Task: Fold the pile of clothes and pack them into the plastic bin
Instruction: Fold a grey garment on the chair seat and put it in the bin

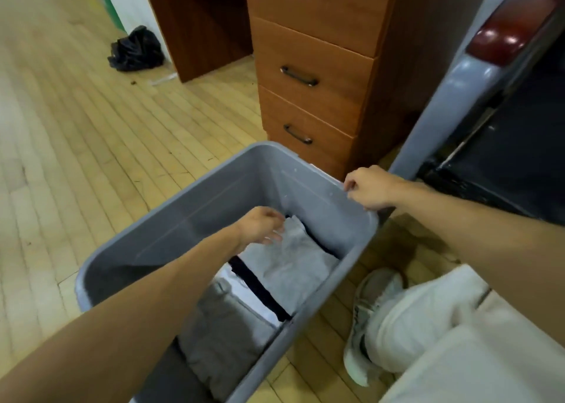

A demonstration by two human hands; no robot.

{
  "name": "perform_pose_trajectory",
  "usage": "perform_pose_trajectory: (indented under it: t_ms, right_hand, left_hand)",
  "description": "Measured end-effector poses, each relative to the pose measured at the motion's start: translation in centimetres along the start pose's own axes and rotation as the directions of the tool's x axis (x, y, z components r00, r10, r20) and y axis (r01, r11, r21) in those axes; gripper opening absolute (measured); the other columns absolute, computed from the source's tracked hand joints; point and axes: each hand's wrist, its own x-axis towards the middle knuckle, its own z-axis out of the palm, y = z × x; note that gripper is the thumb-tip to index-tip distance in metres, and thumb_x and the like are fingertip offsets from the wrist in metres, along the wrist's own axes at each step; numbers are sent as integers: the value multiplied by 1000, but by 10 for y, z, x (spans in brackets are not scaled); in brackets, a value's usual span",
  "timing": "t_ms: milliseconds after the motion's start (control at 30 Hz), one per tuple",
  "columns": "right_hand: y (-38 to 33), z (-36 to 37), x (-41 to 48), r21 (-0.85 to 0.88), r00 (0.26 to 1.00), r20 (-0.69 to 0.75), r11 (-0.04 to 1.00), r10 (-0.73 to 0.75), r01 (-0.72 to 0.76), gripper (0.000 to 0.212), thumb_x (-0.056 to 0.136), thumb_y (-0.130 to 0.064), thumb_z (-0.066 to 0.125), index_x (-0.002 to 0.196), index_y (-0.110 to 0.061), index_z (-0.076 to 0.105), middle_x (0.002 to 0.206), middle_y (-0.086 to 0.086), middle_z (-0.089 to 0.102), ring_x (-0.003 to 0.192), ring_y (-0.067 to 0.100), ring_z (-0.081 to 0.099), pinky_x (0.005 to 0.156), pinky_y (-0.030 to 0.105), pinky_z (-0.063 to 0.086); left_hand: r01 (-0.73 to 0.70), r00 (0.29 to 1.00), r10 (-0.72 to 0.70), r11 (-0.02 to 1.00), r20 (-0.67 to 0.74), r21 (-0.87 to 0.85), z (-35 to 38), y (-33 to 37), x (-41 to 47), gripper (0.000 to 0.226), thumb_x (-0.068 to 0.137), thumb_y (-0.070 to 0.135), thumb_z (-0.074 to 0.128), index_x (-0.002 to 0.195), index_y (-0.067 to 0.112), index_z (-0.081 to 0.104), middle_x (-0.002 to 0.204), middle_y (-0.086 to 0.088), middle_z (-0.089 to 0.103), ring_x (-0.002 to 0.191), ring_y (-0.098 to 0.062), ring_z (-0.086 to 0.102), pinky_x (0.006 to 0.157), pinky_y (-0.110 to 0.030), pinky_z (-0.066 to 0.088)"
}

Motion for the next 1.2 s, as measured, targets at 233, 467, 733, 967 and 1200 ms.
perform_pose_trajectory:
  t_ms: [233,467,733,967,1200]
  right_hand:
    - [80,-93,-81,34,944,-273,983,185,-183,20,92,-23,53,108,-19,64,111,9,64,99,29,60,88,43,52]
    - [178,-130,-190,265,800,-385,885,460,-382,34,91,-28,52,125,-24,54,122,6,58,107,26,58,93,39,50]
    - [274,-143,-304,363,627,-381,734,679,-574,32,93,-32,51,122,-19,55,120,5,59,107,26,58,88,38,50]
    - [348,-123,-393,547,310,-509,580,803,-603,26,94,-21,44,112,-20,61,107,8,67,96,28,62,78,34,49]
    - [416,-89,-447,693,142,-401,401,905,-599,25,96,-23,45,107,-11,64,99,10,68,89,27,63,74,31,49]
  left_hand:
    - [-338,939,324,933,116,125,55,153,-9,18,101,12,44,102,12,63,87,-4,67,76,-14,65,67,-22,51]
    - [-621,776,568,763,273,180,169,280,-45,24,98,12,46,82,20,62,78,-1,65,68,-11,62,61,-19,44]
    - [-773,628,572,535,528,341,299,364,-85,15,95,19,53,90,24,65,93,2,68,87,-8,64,72,-19,47]
    - [-872,475,412,341,778,352,423,393,-121,16,96,22,49,96,29,63,99,7,65,100,-10,60,95,-32,48]
    - [-915,384,352,266,854,302,534,390,-137,24,94,19,50,107,11,68,99,4,63,103,-19,61,93,-36,50]
